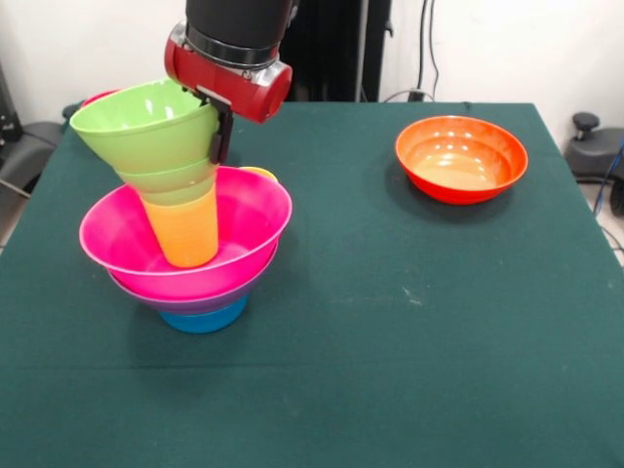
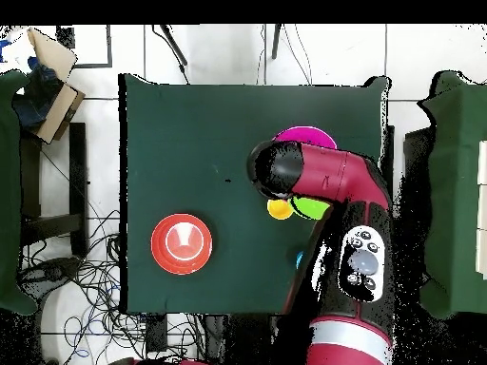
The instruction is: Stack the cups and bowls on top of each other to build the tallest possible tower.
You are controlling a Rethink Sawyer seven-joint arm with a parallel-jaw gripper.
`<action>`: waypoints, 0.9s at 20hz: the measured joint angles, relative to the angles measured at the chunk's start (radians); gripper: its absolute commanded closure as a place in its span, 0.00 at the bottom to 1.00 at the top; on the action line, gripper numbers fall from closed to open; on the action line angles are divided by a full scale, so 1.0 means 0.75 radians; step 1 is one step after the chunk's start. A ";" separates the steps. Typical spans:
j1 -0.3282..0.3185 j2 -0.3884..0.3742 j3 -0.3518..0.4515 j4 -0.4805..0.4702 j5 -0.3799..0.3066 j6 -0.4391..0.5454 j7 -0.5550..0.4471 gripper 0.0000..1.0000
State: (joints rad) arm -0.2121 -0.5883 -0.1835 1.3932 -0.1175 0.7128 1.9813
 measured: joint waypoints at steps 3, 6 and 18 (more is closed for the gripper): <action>0.000 0.006 0.001 -0.011 0.000 0.000 0.000 1.00; 0.000 0.014 0.001 -0.024 0.000 0.001 0.000 1.00; 0.000 0.032 0.001 -0.085 -0.001 0.001 0.000 1.00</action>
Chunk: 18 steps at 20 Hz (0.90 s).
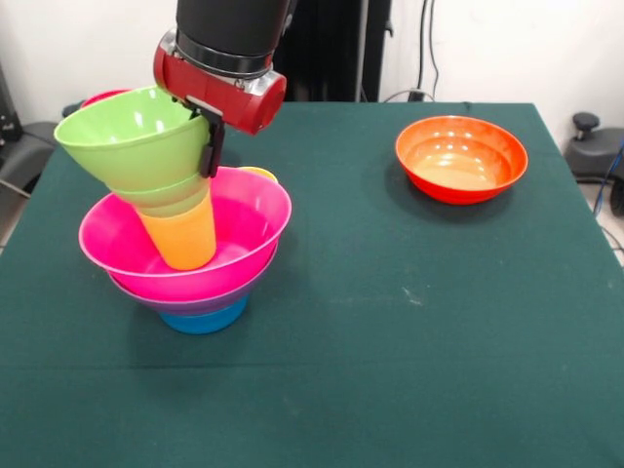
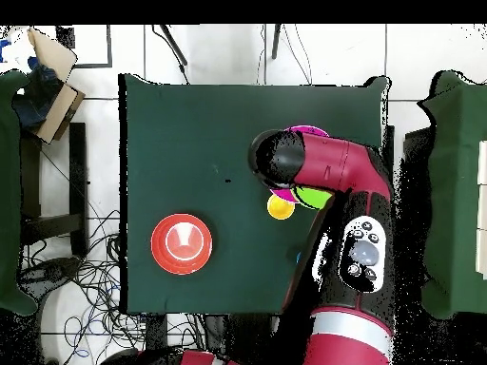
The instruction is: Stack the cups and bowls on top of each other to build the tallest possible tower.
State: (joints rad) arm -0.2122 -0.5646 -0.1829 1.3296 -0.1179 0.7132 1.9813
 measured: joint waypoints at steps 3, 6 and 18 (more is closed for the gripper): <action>0.000 0.004 0.001 -0.008 0.000 0.000 0.000 0.00; -0.002 0.005 0.004 -0.008 0.000 0.001 0.000 0.00; -0.006 0.031 0.017 -0.010 0.001 0.000 0.000 0.00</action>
